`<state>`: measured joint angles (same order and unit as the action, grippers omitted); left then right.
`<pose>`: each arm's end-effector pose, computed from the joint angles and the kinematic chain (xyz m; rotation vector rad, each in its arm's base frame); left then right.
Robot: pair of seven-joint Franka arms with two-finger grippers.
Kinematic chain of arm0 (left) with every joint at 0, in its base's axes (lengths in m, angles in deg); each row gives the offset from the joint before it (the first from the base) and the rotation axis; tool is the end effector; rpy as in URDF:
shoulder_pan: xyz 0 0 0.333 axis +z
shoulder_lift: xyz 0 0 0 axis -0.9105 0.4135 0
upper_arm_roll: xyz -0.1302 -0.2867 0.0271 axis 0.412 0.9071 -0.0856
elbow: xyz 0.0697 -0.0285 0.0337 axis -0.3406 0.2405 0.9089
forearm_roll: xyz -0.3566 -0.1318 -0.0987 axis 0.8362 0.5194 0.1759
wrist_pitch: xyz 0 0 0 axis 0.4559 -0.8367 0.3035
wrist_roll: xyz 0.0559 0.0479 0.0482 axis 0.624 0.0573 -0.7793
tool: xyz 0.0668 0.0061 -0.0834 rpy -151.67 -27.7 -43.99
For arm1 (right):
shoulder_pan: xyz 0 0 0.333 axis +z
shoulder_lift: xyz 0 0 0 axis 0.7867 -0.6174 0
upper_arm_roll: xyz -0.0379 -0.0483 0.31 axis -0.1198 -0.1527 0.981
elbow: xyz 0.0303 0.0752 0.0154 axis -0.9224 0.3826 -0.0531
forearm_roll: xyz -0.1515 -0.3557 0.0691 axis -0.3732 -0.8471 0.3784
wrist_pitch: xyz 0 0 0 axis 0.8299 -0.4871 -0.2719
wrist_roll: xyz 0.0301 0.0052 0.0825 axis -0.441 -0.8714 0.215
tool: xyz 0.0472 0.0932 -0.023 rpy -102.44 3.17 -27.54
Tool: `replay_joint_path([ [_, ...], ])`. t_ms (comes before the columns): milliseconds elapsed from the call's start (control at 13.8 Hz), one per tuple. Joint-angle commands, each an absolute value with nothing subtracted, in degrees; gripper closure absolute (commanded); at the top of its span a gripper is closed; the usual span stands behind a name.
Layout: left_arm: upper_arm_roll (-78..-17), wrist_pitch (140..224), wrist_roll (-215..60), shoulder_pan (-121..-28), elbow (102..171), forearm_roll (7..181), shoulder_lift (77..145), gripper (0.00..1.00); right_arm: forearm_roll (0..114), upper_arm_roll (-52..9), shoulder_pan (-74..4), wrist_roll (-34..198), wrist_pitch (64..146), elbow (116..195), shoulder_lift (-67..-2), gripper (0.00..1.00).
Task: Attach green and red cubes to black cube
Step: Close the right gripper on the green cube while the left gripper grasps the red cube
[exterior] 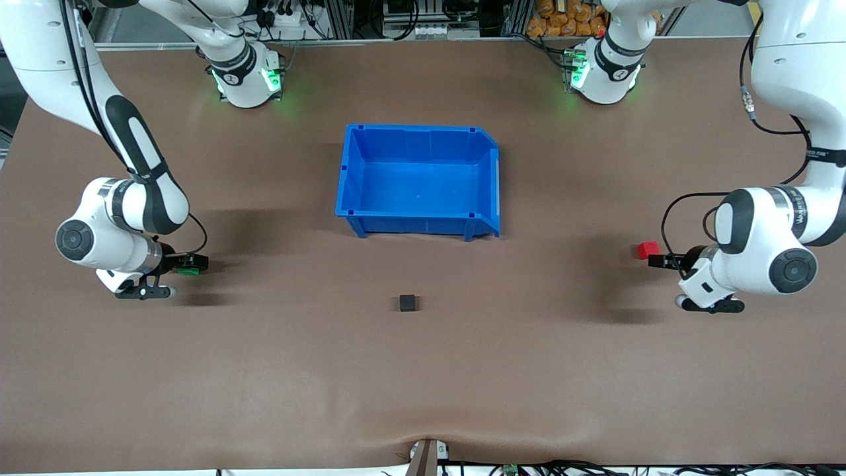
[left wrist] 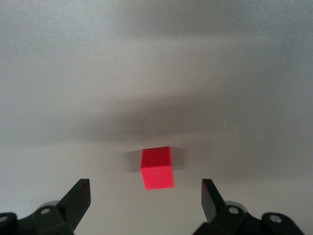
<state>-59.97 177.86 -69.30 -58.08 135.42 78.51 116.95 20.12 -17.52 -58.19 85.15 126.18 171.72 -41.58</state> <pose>0.6327 0.0309 0.2437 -3.0650 0.0900 0.4844 0.5832 -0.0815 0.1768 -3.1285 -0.0131 0.2399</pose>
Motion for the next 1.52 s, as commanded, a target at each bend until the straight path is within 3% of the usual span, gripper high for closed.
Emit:
replay_joint_path([
  [0,-59.9,179.2,-70.5,-58.2,136.6,79.0,116.8,0.00,19.7,-17.4,-58.0,85.7,126.4,171.7,-42.0,0.00],
  [290,-60.0,181.6,-70.4,-57.9,137.3,78.8,119.1,0.00,19.7,-17.4,-57.9,86.0,125.8,171.8,-41.8,0.00],
  [363,-60.0,182.1,-70.4,-57.8,137.4,78.8,119.7,0.00,19.7,-17.4,-58.0,86.0,125.7,171.8,-41.8,0.07],
  [508,-60.0,182.1,-70.4,-57.9,137.4,78.9,119.8,0.00,19.8,-17.4,-58.2,85.9,125.5,171.8,-41.8,0.87],
  [581,-60.0,182.1,-70.4,-57.4,138.0,79.0,120.0,0.01,19.8,-17.4,-58.2,86.7,124.7,171.8,-41.8,1.00],
  [726,-59.8,184.8,-70.2,-56.0,139.7,79.0,121.0,0.01,19.8,-17.4,-58.2,89.4,124.3,171.7,-41.7,1.00],
  [1089,-59.7,185.6,-70.4,-56.3,141.3,78.9,120.6,0.13,19.7,-17.4,-58.0,92.8,124.3,171.4,-41.3,1.00],
  [1452,-59.2,185.1,-70.5,-56.4,141.3,79.2,120.5,0.31,19.7,-17.4,-58.0,107.3,124.2,167.6,-41.0,1.00],
])
